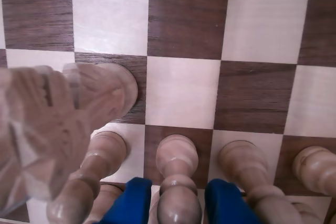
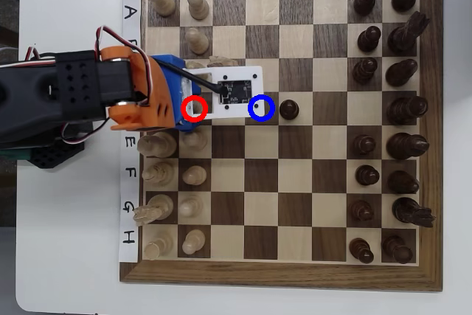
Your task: Move the piece to destination
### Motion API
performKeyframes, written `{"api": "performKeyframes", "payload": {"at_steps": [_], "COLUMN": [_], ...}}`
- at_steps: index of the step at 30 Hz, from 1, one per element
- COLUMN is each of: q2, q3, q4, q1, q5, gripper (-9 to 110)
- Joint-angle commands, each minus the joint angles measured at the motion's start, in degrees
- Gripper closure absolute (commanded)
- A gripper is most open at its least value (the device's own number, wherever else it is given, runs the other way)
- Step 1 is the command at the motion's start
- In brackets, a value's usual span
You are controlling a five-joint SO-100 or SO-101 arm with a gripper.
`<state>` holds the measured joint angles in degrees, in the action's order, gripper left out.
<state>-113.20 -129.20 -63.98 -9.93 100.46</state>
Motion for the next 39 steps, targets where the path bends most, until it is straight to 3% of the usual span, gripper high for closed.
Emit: {"api": "performKeyframes", "payload": {"at_steps": [1, 18, 39], "q2": [0.09, 0.7, -5.54], "q3": [0.18, 0.18, 7.47], "q4": [2.55, 1.67, -3.6], "q1": [-1.23, -0.09, 4.75], "q5": [27.86, 28.04, 25.75], "gripper": [88, 101, 101]}}
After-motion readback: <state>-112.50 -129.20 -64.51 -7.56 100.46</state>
